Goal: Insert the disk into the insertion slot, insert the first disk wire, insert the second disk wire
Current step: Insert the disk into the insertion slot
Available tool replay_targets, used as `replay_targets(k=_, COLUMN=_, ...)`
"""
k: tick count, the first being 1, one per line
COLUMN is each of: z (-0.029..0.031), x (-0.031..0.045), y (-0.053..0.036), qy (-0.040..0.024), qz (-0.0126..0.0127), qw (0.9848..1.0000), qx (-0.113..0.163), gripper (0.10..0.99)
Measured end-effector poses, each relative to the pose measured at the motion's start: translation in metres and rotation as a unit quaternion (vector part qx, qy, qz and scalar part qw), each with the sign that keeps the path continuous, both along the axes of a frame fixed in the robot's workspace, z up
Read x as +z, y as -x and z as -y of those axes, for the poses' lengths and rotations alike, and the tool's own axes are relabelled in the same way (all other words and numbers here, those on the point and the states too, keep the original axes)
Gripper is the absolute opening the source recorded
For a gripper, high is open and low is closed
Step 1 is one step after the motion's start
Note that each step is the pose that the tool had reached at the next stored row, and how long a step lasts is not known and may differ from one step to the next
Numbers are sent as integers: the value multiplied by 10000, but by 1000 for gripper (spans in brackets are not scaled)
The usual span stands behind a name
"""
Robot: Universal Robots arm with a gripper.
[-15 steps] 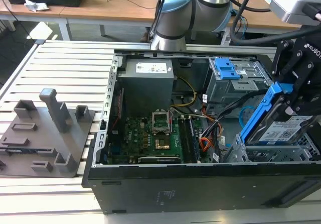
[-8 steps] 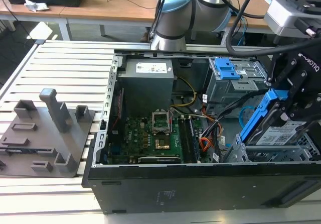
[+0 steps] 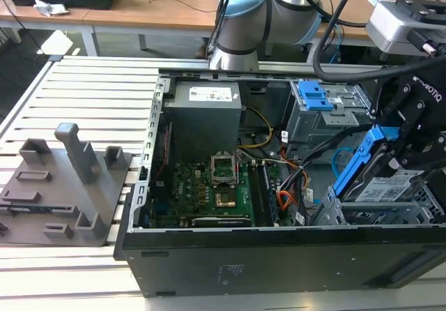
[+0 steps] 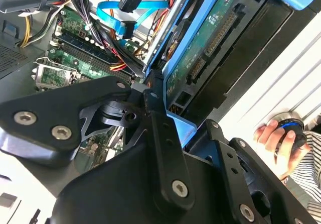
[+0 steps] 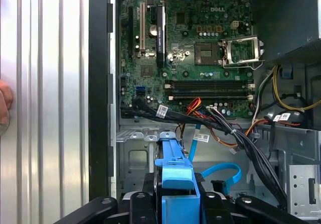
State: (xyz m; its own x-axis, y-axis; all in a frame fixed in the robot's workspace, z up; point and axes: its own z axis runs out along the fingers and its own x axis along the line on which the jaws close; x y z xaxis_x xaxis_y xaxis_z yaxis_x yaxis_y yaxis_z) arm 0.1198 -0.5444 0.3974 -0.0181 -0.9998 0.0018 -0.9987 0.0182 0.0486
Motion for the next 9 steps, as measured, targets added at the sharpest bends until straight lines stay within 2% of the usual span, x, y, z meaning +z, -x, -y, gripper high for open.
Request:
replay_targets(k=2, z=0, x=0, y=0, qy=1, qz=0, qw=10000, qx=0, gripper=376)
replay_targets(k=3, z=0, x=0, y=0, qy=1, qz=0, qw=10000, qx=0, gripper=439)
replay_targets(k=7, z=0, x=-2, y=0, qy=0, qz=0, qw=10000, qx=0, gripper=439)
replay_targets(k=9, z=0, x=-3, y=0, qy=0, qz=0, qw=10000, qx=0, gripper=294)
